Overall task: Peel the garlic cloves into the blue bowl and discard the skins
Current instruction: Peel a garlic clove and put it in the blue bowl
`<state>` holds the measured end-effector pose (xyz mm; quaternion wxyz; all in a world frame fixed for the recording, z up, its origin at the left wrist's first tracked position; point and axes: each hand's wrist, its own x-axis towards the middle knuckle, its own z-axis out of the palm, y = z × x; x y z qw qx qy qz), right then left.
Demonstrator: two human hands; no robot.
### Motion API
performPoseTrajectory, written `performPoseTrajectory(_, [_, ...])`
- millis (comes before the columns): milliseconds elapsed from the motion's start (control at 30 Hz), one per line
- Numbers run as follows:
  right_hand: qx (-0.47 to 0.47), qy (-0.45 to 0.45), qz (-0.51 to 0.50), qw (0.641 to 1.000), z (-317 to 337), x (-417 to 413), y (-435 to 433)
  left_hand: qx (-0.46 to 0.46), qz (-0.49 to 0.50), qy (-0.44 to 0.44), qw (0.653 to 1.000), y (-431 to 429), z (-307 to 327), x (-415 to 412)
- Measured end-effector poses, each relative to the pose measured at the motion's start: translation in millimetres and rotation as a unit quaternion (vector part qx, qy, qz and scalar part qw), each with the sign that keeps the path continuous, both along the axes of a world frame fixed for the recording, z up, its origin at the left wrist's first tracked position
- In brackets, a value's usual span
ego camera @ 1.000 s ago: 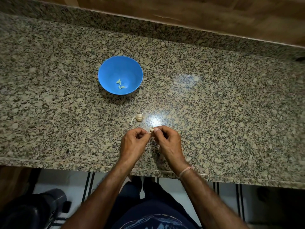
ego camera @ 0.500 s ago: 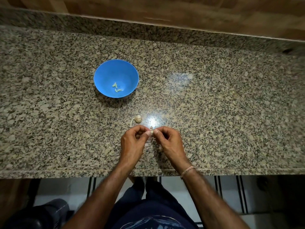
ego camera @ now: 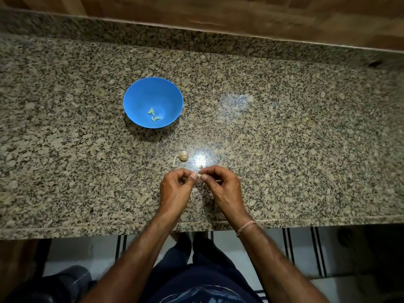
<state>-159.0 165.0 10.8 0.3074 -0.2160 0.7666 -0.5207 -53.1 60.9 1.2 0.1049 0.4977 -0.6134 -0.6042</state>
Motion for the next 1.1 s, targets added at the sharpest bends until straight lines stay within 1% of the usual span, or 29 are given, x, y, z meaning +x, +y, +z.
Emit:
performPoseTrajectory(133, [0.008, -0.035, -0.039, 0.999, -6, 1, 0, -0.042, -0.036, -0.032, 0.998, 1, -1, 0])
performPoseTrajectory(233, [0.008, -0.059, -0.064, 0.996, -8, 0, 2, -0.114, -0.057, -0.047, 0.991, 3, -2, 0])
performPoseTrajectory(300, [0.007, -0.053, -0.067, 0.996, -7, -1, 2, -0.163, -0.069, -0.052, 0.983, 3, -4, 0])
performPoseTrajectory(367, [0.004, -0.051, -0.065, 0.997, -6, -1, 2, -0.193, -0.084, -0.055, 0.976, 3, -7, -1])
performPoseTrajectory(533, [0.008, -0.051, -0.063, 0.997, -3, -4, 4, -0.225, -0.083, -0.062, 0.969, 4, -10, -2])
performPoseTrajectory(633, [0.007, -0.061, -0.062, 0.996, -1, -5, 5, -0.264, -0.094, -0.05, 0.959, 6, -8, -2])
performPoseTrajectory(767, [0.003, -0.078, -0.053, 0.996, -1, -4, 3, -0.266, -0.096, -0.028, 0.959, 5, -6, 0])
performPoseTrajectory(867, [-0.006, -0.097, -0.046, 0.994, 0, -3, 1, -0.28, -0.081, -0.037, 0.956, 5, -7, 3])
performPoseTrajectory(933, [-0.008, -0.109, -0.043, 0.993, 2, -2, 0, -0.289, -0.07, -0.063, 0.953, 0, -9, 8])
performPoseTrajectory(967, [0.004, -0.096, -0.043, 0.994, 1, -3, 0, -0.294, -0.059, -0.082, 0.951, -4, -11, 11])
performPoseTrajectory(1100, [0.085, 0.025, -0.03, 0.996, -6, -11, 7, -0.292, -0.016, -0.148, 0.945, -31, -26, 26])
